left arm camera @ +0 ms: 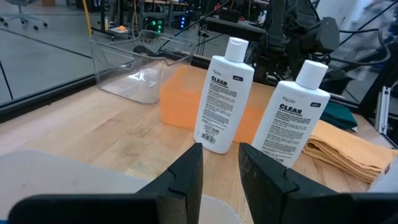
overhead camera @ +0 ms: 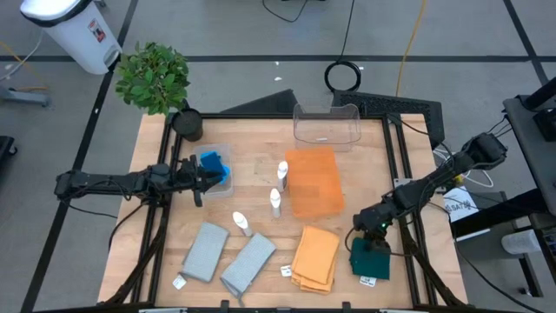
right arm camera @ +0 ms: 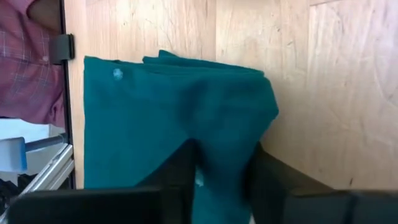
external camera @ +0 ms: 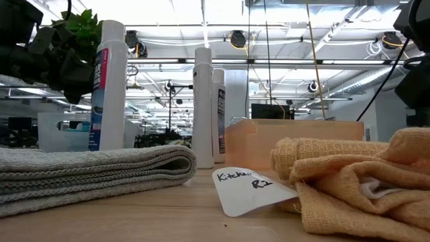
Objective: Pick & Place Kitchen Items
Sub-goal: Put the green microfiber cloth into the orange bin
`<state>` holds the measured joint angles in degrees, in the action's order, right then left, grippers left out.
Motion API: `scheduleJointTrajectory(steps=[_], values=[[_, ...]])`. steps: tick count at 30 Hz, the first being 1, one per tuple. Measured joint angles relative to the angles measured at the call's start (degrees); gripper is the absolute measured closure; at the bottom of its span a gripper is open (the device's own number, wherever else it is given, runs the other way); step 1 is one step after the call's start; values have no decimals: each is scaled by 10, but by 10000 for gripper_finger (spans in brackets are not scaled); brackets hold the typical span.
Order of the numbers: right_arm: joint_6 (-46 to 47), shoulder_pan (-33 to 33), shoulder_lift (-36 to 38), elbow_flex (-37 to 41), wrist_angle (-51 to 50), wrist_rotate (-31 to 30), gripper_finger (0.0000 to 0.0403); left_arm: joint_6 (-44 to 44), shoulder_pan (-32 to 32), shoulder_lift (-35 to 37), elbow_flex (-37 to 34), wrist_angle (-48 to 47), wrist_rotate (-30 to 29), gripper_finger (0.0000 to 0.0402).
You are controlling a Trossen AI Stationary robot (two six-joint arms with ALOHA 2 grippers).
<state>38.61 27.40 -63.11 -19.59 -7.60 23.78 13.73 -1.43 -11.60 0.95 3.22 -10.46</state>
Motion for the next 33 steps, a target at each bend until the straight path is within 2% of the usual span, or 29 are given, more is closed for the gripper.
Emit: scheduleJointTrajectory(steps=[6, 17, 24, 29, 33], values=[[-4, -8, 9, 0, 0, 19, 395, 0, 0, 0, 0, 0, 0, 293], [11, -17, 125, -9, -1, 12, 402, 0, 0, 0, 0, 0, 0, 293], [-33, -46, 199, -58, 0, -20, 402, 0, 0, 0, 0, 0, 0, 293], [-58, -87, 210, -111, 13, -89, 402, 0, 0, 0, 0, 0, 0, 293], [-81, -132, 206, -121, 74, -127, 402, 0, 0, 0, 0, 0, 0, 293]])
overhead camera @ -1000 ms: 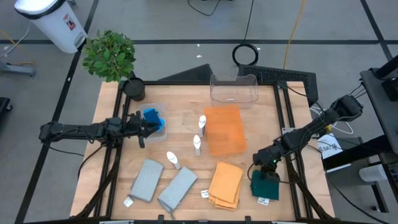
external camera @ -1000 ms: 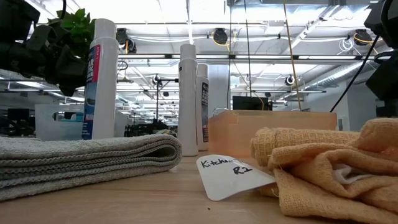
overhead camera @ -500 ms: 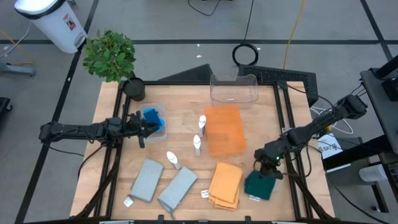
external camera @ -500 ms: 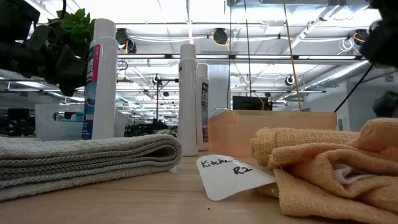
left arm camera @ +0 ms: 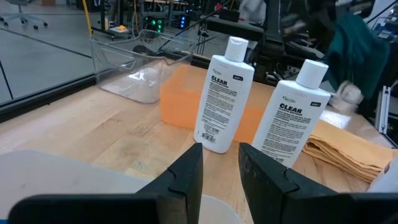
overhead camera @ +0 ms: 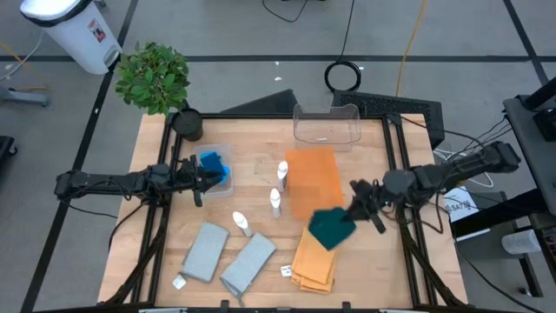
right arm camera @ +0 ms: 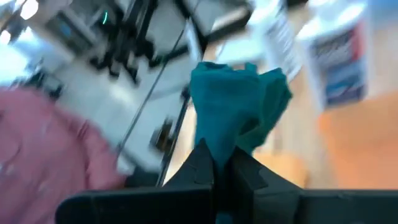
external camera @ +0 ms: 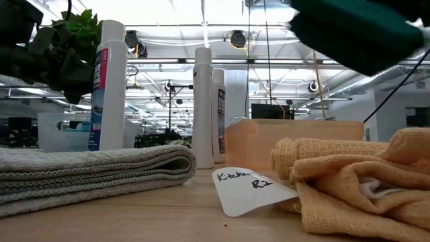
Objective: Pick & Place Kitchen Items
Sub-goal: Put the green microfiber cloth into the orange bin
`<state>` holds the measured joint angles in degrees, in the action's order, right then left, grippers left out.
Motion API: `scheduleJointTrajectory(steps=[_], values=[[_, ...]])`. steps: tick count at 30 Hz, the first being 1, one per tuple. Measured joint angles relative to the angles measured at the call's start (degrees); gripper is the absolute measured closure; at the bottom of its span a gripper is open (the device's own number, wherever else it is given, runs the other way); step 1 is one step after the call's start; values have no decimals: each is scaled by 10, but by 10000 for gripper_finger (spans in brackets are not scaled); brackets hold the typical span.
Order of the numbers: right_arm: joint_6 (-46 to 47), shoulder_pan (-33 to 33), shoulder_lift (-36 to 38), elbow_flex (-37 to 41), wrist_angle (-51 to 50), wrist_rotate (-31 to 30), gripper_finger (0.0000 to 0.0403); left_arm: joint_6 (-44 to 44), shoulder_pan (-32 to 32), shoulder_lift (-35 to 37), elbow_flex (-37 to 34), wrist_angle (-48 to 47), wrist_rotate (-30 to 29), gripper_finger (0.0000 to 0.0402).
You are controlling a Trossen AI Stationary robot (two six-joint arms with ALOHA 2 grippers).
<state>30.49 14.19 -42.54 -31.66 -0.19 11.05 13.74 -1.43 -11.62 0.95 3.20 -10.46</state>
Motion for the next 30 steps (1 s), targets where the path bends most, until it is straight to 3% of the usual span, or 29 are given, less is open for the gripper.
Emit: scheduleJointTrajectory(steps=[5, 14, 26, 30], values=[[2, -77, -20, 0, 22, -62, 403, 0, 0, 0, 0, 0, 0, 293], [8, -194, -112, 0, 38, -114, 403, 0, 0, 0, 0, 0, 0, 293], [-12, -257, -249, 0, 82, -114, 403, 0, 0, 0, 0, 0, 0, 293], [-33, -261, -282, 0, 92, -163, 403, 0, 0, 0, 0, 0, 0, 293]])
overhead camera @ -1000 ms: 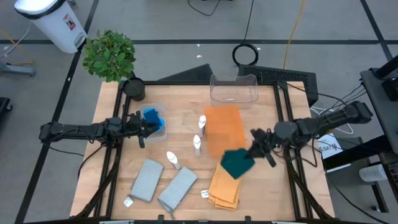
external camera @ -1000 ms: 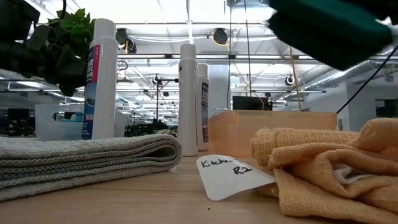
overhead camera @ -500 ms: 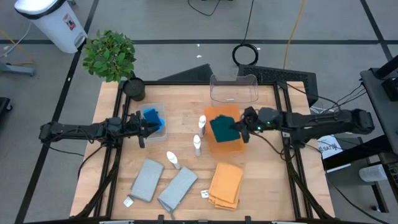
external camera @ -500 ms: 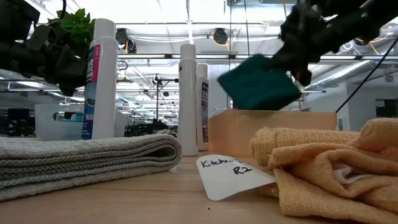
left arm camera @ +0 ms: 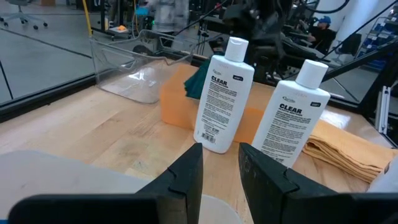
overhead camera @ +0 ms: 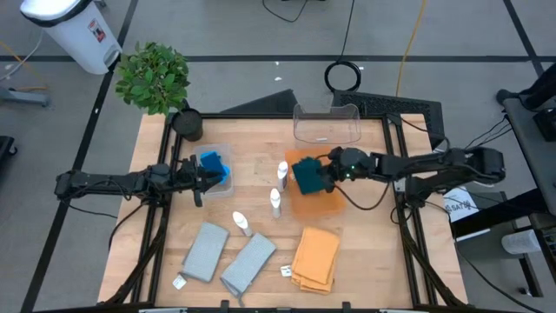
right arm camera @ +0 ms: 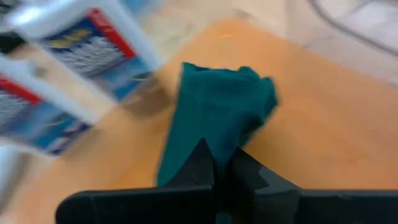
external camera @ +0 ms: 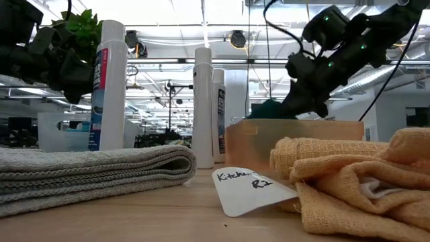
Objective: Pick & Place Kitchen Items
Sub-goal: Put the green microfiber cloth into the orange bin
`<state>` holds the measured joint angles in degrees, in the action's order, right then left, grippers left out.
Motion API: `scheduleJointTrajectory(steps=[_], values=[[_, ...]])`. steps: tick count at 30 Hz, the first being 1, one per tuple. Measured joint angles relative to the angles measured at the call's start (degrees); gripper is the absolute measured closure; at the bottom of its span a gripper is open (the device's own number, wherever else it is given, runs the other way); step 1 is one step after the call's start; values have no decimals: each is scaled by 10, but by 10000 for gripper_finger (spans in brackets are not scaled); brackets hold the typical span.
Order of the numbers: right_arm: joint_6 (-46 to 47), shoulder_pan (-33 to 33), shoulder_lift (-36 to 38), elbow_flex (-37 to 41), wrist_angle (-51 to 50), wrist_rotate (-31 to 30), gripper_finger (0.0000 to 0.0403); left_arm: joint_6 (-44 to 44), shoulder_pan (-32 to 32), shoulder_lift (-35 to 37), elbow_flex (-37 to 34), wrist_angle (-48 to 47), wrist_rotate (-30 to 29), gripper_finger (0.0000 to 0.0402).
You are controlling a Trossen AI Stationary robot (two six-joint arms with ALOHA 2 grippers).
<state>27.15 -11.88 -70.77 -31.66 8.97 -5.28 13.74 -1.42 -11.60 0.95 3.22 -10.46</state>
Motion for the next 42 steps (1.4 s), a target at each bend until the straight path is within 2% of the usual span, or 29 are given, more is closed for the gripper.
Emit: scheduleJointTrajectory(steps=[4, 10, 16, 26, 35, 42], values=[[-21, 0, -23, 0, -1, -52, 403, 0, 0, 0, 0, 0, 0, 293], [-43, -1, -48, 0, -1, -54, 401, 0, 0, 0, 0, 0, 0, 293], [-43, -1, -77, 0, 12, -55, 380, 0, 0, 0, 0, 0, 0, 293], [-96, 0, -106, 0, 60, -54, 304, 0, 0, 0, 0, 0, 0, 293], [-170, 0, -65, 1, 61, -54, 230, 0, 0, 0, 0, 0, 0, 293], [-210, -2, -28, 1, 62, -55, 202, 0, 0, 0, 0, 0, 0, 293]])
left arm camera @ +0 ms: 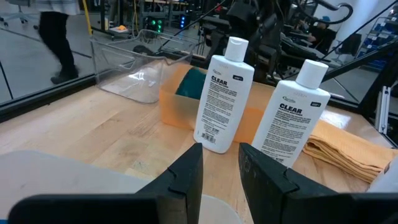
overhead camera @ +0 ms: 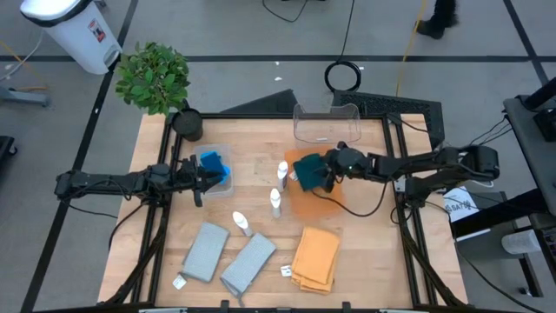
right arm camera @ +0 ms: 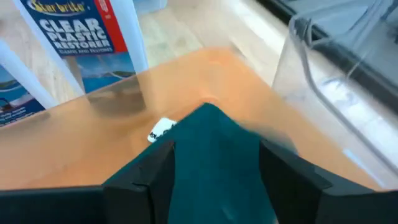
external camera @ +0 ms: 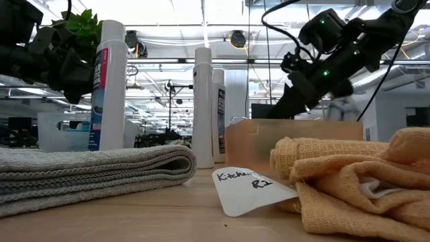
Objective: Pick & Place Kitchen Items
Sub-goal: Put the green microfiber cloth into the orange bin
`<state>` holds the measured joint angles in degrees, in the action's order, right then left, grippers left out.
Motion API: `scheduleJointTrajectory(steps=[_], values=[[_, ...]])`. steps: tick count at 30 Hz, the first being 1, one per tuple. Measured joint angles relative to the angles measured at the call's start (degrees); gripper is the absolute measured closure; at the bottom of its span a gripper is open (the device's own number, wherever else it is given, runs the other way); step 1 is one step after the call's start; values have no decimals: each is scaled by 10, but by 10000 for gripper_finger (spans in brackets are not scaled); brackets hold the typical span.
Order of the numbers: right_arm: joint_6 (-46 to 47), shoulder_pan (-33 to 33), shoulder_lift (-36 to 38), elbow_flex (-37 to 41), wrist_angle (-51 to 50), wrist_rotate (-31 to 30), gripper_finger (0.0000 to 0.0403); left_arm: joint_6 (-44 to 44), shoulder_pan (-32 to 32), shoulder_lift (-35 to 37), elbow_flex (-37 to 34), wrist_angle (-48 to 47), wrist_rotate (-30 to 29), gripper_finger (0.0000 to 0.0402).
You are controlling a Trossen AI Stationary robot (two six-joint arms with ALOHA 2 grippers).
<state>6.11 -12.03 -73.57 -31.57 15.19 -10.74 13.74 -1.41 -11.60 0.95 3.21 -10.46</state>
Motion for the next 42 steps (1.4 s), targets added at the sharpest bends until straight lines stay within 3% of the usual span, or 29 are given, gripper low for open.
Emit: scheduleJointTrajectory(steps=[9, 11, 14, 21, 26, 33, 42], values=[[7, 0, 22, -3, 15, 6, 210, 0, 0, 0, 0, 0, 0, 293], [48, -11, 23, -27, -35, 46, 224, 0, 0, 0, 0, 0, 0, 293], [67, -28, 19, -98, -144, 96, 263, 0, 0, 0, 0, 0, 0, 293], [-31, -30, -35, -206, -322, 109, 392, 0, 0, 0, 0, 0, 0, 293], [-38, -29, -101, -205, -370, 109, 399, 0, 0, 0, 0, 0, 0, 293], [-37, -28, -173, -205, -360, 108, 402, 0, 0, 0, 0, 0, 0, 293], [-16, -27, -192, -205, -284, 144, 402, 0, 0, 0, 0, 0, 0, 293]])
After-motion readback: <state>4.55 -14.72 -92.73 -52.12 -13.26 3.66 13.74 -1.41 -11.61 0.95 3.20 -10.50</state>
